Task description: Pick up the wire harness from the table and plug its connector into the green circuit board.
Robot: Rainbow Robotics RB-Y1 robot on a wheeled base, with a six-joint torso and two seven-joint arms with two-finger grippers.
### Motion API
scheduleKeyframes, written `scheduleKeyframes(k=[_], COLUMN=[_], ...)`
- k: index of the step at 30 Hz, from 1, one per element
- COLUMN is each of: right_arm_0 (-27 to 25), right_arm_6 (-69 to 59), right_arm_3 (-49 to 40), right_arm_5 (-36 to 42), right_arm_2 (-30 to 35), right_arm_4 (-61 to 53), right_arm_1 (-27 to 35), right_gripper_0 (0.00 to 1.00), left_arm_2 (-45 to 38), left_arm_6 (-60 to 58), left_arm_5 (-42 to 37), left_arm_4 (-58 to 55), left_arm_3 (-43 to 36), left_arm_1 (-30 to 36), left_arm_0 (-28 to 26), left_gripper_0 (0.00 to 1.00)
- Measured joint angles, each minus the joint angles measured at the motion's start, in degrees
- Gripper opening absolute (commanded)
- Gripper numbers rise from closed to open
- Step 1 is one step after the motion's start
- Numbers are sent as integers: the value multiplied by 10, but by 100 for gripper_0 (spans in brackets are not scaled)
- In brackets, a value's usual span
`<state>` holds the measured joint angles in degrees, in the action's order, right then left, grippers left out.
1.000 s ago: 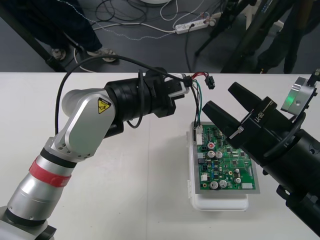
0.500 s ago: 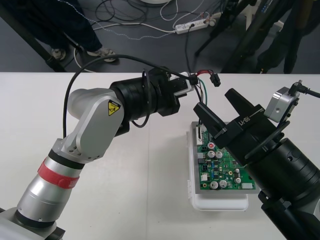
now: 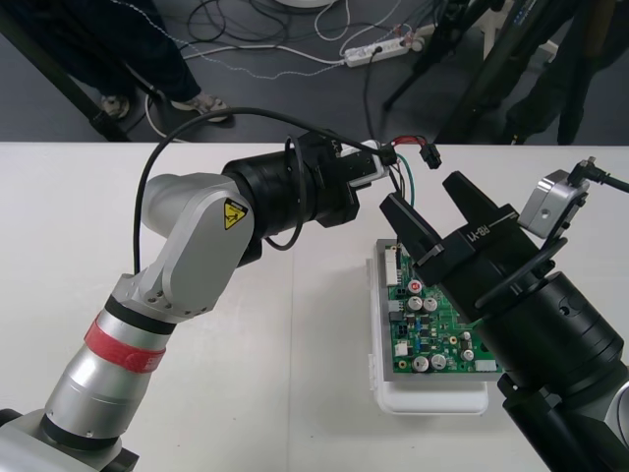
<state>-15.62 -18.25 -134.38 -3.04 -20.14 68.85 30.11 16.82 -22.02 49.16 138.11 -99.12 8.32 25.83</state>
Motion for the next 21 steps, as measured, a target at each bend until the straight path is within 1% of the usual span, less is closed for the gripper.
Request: scheduleKeyframes(k=[4, 14, 21], right_arm_0=[0, 8, 21], right_arm_6=[0, 0, 0], right_arm_3=[0, 0, 4], right_arm_5=[11, 66, 80], right_arm_2=[0, 0, 0], right_arm_4=[0, 0, 0], right_arm_1=[0, -1, -7], right_gripper_0=[100, 100, 100], left_arm_2=[0, 0, 0], left_arm_6=[0, 0, 0], left_arm_5=[0, 0, 0], left_arm_4=[5, 41, 61], left_arm_3=[0, 0, 0], left_arm_1=[-3, -25, -41], left_arm_0=[0, 0, -2], left_gripper_0=[0, 0, 0])
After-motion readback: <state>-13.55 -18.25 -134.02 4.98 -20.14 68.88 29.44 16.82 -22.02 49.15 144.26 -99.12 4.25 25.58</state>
